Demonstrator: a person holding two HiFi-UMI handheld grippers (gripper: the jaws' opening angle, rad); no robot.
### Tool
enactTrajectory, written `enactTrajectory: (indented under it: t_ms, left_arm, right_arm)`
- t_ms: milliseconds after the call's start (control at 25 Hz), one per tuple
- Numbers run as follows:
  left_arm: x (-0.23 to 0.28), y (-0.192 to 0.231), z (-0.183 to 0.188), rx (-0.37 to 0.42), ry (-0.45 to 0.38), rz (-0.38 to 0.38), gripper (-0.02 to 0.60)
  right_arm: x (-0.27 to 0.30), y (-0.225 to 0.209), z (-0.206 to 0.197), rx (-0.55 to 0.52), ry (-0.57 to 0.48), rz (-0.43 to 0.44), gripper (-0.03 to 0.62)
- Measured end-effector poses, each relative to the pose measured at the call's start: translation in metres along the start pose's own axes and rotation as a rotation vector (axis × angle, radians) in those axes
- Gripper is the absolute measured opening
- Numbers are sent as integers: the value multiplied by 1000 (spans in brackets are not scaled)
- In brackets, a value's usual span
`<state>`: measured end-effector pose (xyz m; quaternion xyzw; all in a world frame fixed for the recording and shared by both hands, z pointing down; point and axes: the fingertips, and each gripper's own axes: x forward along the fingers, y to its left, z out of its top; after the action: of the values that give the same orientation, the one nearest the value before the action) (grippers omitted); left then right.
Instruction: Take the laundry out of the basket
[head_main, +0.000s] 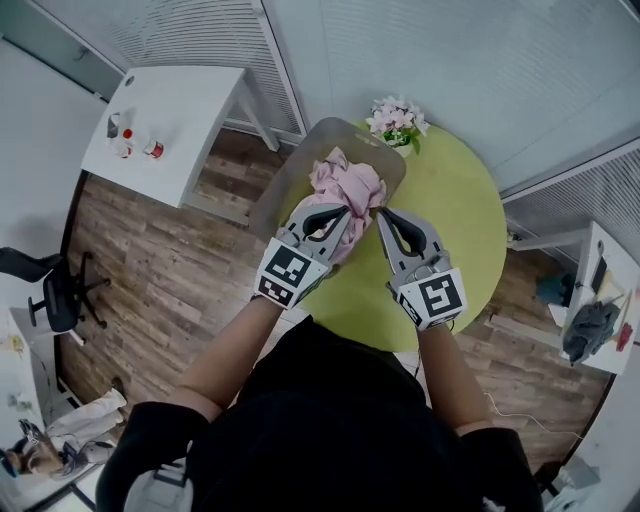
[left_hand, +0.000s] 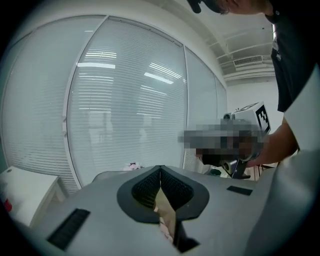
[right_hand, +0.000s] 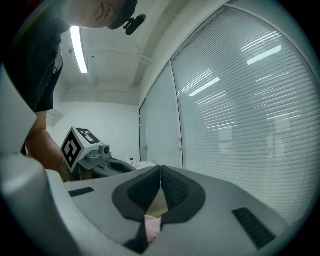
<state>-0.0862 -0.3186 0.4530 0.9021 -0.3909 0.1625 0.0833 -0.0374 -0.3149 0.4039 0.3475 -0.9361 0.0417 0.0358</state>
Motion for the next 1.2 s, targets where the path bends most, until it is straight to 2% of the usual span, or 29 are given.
enactTrajectory:
  t_ms: [280,400,560,720,920,1040,1200]
  left_arm:
    - [42,33,-28,4,99,-20,10]
    - [61,46,-45,-6,170,-25,65]
    - [84,61,-73,-26,282,-25,96]
    - [103,68,-110,-79,421,-56,166]
    - [122,81,-159,-175,571,-54,227]
    - [135,87,-179,-256,634,-61,300]
    - [148,96,-205,-311,704,-40,374]
  right_arm:
    - [28,-24,-12,3,23,-47,25]
    - [37,-35,-16,13,29,-67,25]
    - [50,-45,-22,21,39,-82,25]
    - [62,-54,-28,33,52,-92,25]
    - [72,-63,-34,47,60,-101,25]
    - [75,-70,-39,61,73,-114,25]
    - [81,-78,-48,81,92,-133,25]
